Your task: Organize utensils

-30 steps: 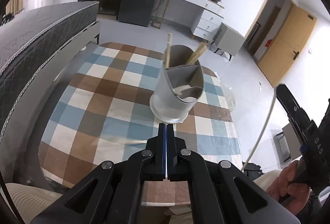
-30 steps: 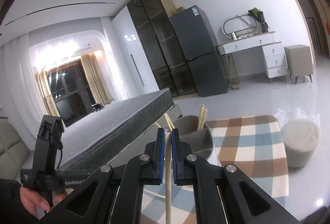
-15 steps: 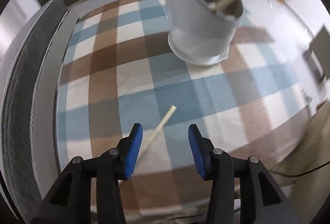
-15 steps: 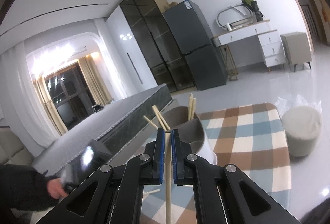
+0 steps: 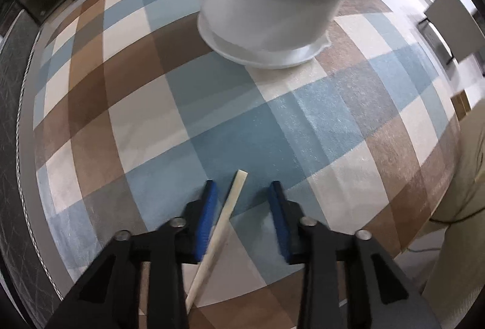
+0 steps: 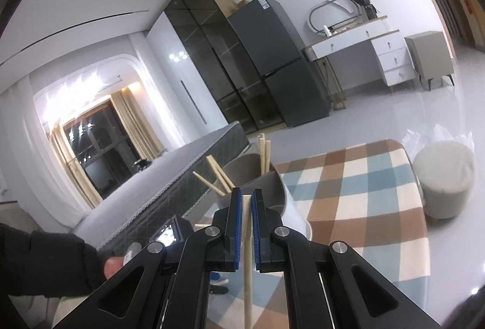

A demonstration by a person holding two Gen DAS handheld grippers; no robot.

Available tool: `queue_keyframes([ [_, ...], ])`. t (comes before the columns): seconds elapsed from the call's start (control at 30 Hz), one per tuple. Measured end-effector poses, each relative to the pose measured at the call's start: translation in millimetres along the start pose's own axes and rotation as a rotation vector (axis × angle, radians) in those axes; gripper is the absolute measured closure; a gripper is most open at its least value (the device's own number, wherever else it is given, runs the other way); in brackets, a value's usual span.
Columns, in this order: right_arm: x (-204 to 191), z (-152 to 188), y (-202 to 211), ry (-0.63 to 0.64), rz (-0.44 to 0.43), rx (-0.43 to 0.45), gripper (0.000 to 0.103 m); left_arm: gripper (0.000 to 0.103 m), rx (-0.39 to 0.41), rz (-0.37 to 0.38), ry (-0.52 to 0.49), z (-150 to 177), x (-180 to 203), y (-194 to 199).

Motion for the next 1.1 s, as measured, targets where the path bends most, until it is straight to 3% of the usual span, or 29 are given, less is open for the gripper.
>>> queue_keyframes([
  [0.03,0,0,-1,-0.003,-0.001,-0.003,0.097,0.098,-0.002,0.007,0.0,0,1,0],
  [0.2,-1,1,0,0.0,0.008,-0.005,0.097,0.101,0.059,-0.032,0.016,-3,5,3],
  [0.43,-9,1,7,0.025,0.023,0.016,0.097,0.101,0.359,0.042,0.106,-9,32,72],
  [0.53,-14,2,12,0.037,0.029,0.03,0.097,0.101,0.483,0.036,0.108,-2,52,99],
  [0.67,-20,3,17,0.056,0.035,0.039,0.097,0.101,0.593,0.054,0.143,-2,66,119],
  [0.83,-28,4,20,0.081,0.041,0.05,0.097,0.102,0.668,0.103,0.176,-18,76,132],
  [1.1,-30,0,23,0.084,0.056,0.069,0.097,0.102,0.702,0.126,0.157,-20,97,146],
])
Point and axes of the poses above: each gripper's, at about its wrist camera, not at the fingertips, and y roughly against the way its jaws point, x to its right, z to its underside, the point moved 4 cm from there along -y, roughly the way its jaws point, and after that the axes turned 14 degrees about z, right-handed, at the moved point
